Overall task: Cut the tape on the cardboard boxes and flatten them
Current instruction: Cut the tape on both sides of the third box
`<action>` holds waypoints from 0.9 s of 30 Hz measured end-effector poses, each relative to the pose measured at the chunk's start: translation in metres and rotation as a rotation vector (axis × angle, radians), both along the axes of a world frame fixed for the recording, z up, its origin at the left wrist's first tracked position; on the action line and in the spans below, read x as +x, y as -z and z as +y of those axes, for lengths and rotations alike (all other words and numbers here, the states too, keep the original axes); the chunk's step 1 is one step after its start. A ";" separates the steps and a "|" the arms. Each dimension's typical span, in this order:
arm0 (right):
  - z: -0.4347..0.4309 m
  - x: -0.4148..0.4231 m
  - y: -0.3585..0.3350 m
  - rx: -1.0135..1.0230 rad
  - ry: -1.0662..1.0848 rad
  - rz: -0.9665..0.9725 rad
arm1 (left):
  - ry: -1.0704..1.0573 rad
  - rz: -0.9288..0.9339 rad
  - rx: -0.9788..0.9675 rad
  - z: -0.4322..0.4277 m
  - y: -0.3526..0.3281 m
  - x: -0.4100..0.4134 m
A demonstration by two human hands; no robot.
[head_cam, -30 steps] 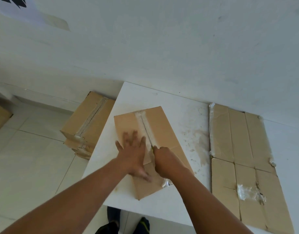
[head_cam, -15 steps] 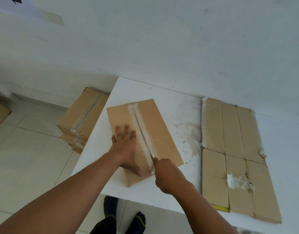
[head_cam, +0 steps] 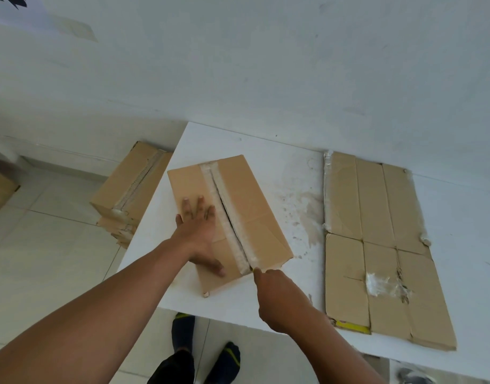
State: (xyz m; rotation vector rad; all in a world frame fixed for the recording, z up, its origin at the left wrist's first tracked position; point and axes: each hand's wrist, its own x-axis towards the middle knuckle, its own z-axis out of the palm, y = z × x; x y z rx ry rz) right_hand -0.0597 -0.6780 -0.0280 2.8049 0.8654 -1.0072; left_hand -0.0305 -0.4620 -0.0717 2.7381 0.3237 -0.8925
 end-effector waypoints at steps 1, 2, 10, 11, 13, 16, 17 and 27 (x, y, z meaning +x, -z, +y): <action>-0.002 -0.003 0.000 0.008 0.007 -0.001 | 0.004 0.013 0.007 -0.001 -0.002 0.001; -0.003 -0.005 0.000 0.018 0.015 -0.002 | 0.013 0.028 0.020 -0.003 -0.004 0.001; -0.007 -0.014 0.007 0.098 0.118 0.002 | 0.478 -0.234 -0.037 -0.050 -0.010 -0.022; -0.007 -0.015 0.008 0.104 0.126 -0.002 | 0.467 -0.254 -0.048 -0.052 -0.006 -0.024; -0.010 -0.018 0.007 0.111 0.136 0.000 | 0.455 -0.273 -0.054 -0.052 -0.001 -0.025; -0.016 -0.020 0.007 0.127 0.146 0.017 | 0.492 -0.296 -0.033 -0.049 0.000 -0.024; -0.018 -0.021 0.007 0.135 0.153 0.026 | 0.519 -0.305 -0.005 -0.048 -0.001 -0.024; -0.035 -0.023 0.025 0.345 0.340 0.082 | 0.783 -0.250 0.141 -0.052 -0.021 0.004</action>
